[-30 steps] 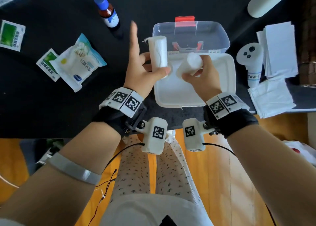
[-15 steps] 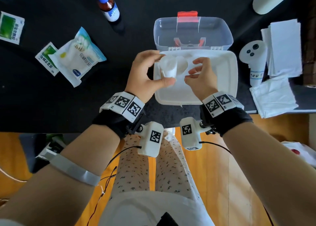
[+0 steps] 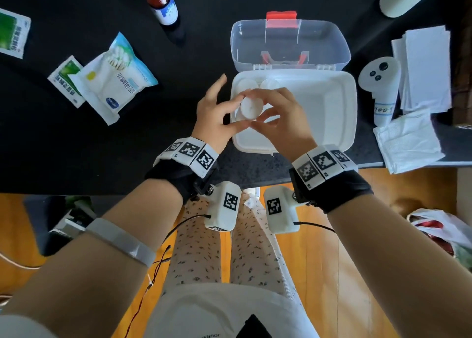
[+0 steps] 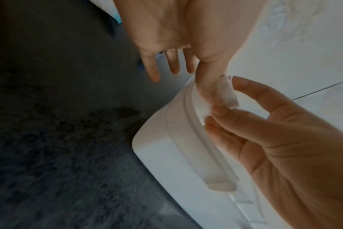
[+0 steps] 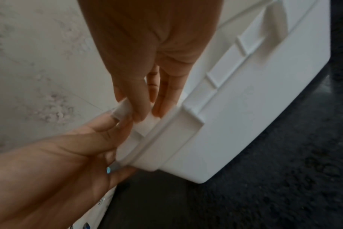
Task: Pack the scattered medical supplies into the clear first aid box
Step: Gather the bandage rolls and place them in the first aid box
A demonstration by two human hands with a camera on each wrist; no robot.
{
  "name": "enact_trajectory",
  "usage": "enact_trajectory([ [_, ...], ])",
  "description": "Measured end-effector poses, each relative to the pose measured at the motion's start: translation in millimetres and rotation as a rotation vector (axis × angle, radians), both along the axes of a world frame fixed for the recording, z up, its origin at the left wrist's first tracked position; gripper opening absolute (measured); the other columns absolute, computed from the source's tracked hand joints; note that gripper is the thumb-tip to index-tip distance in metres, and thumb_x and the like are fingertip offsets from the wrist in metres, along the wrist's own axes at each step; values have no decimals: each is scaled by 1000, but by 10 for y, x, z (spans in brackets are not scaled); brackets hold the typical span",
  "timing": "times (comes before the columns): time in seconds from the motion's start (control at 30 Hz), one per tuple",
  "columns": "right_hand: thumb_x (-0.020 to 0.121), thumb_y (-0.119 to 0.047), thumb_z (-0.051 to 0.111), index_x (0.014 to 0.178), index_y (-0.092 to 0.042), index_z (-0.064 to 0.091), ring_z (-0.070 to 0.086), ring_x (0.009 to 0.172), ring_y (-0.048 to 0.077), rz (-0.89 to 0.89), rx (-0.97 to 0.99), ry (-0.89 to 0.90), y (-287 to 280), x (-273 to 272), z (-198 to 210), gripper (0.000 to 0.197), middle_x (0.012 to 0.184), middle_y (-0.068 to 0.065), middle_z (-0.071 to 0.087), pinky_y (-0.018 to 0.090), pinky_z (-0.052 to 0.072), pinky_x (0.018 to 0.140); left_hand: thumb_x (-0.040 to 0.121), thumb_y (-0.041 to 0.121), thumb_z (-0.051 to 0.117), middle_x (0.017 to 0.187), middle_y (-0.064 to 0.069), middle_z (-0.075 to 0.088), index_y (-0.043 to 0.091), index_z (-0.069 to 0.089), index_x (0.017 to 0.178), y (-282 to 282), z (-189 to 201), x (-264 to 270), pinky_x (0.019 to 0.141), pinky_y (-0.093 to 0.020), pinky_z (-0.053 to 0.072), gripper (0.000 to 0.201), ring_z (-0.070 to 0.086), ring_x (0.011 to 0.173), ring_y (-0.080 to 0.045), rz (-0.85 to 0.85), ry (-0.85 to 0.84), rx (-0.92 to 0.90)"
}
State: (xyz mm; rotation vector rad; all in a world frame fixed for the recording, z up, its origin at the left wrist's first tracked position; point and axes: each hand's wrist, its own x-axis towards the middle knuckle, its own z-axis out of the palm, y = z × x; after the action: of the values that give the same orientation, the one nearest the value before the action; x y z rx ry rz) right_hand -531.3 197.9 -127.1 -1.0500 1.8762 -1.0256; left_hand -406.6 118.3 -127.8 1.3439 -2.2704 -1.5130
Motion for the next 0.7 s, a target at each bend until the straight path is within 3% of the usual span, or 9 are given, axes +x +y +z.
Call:
enact_trajectory([
  [0.1, 75, -6, 69, 108, -16, 62, 59, 80, 16, -13, 18, 92, -50, 66, -44, 35, 106, 9, 54, 27, 56, 74, 83, 9, 65, 153, -9, 25, 12, 45, 137, 20, -10, 31, 111, -19, 24, 58, 25, 141, -18, 13, 21, 91],
  [0.23, 77, 0, 64, 96, -10, 64, 64, 78, 26, 8, 95, 222, -76, 124, -131, 21, 106, 13, 53, 43, 56, 75, 80, 5, 67, 145, -6, 40, 25, 26, 146, 6, 44, 69, 108, -28, 38, 80, 44, 129, -13, 83, 68, 206],
  [0.33, 77, 2, 63, 95, -7, 65, 64, 80, 29, 0, 111, 240, -64, 155, -181, 20, 106, 16, 54, 43, 55, 76, 79, 4, 68, 147, -6, 40, 32, 15, 148, -11, 73, 96, 102, -27, 42, 91, 47, 119, -5, 176, 126, 364],
  [0.4, 76, 3, 64, 95, -6, 65, 64, 80, 31, 18, 109, 248, -47, 162, -178, 21, 105, 18, 54, 44, 56, 75, 79, 3, 67, 149, -9, 37, 32, 13, 148, -18, 82, 115, 101, -36, 46, 92, 47, 118, -6, 215, 146, 436],
  [0.53, 73, 8, 62, 97, -8, 62, 63, 80, 30, 58, 150, 243, -42, 136, -82, 29, 106, 15, 52, 41, 57, 71, 80, 0, 65, 150, -8, 35, 30, 15, 148, -35, 99, 130, 89, -39, 55, 90, 51, 116, -12, 270, 151, 536],
  [0.7, 69, 9, 64, 99, -12, 61, 58, 69, 22, 39, 201, 276, -105, 112, 100, 37, 92, 2, 46, 36, 54, 68, 82, 4, 64, 147, -4, 38, 33, 26, 144, -192, 180, 266, 90, -38, 53, 79, 52, 117, -14, 300, 127, 545],
])
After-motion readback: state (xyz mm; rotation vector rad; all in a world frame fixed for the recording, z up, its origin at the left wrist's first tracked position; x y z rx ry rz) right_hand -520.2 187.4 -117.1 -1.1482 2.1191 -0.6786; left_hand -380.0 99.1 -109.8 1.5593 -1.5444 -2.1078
